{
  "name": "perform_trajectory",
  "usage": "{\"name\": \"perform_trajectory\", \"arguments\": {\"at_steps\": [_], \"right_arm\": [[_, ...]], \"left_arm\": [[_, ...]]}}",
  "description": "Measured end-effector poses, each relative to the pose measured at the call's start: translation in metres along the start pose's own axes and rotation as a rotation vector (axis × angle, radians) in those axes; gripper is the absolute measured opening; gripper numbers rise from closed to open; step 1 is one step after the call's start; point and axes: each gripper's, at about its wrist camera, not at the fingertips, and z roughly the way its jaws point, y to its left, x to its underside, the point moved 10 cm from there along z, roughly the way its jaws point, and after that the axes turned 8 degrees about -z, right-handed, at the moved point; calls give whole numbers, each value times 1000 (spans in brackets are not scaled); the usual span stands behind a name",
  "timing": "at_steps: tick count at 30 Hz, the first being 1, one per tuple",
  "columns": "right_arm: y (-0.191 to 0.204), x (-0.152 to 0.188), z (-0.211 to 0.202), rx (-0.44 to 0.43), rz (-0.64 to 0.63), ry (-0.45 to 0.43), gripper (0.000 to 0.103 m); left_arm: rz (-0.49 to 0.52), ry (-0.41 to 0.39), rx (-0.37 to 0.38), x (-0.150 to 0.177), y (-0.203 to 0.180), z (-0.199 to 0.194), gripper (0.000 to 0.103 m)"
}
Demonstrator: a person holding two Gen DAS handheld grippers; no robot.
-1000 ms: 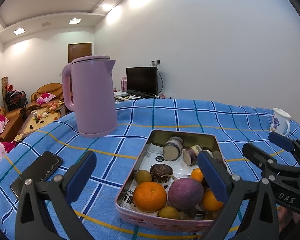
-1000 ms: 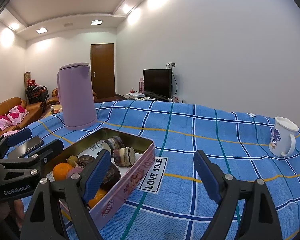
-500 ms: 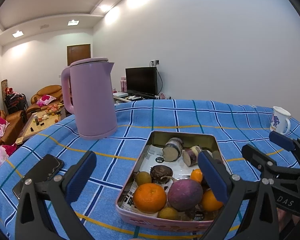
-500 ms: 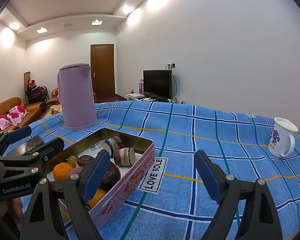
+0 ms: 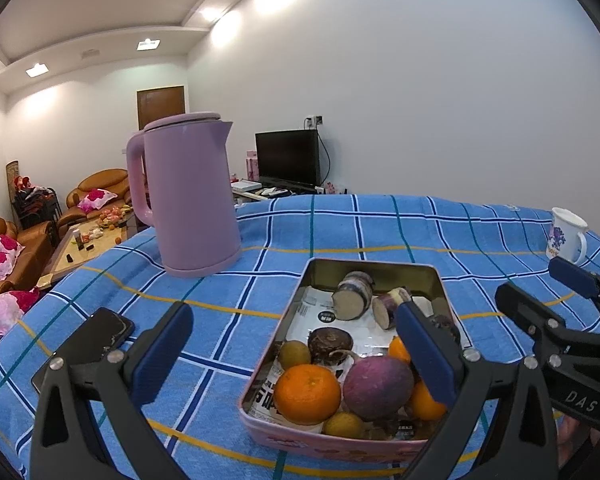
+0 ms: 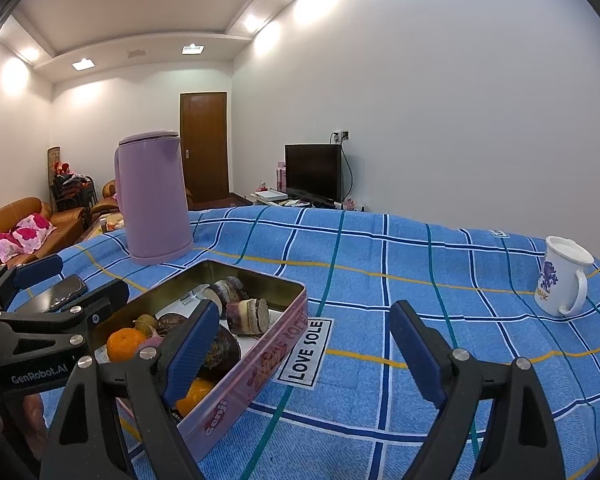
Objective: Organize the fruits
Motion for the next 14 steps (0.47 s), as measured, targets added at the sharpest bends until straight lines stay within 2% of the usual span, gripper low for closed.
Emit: {"name": "perform_trajectory", "arguments": {"at_steps": [14], "right_arm": [[0, 0, 1, 2, -2, 2, 88]], "left_arm": [[24, -8, -14, -1, 0, -2, 103]]}}
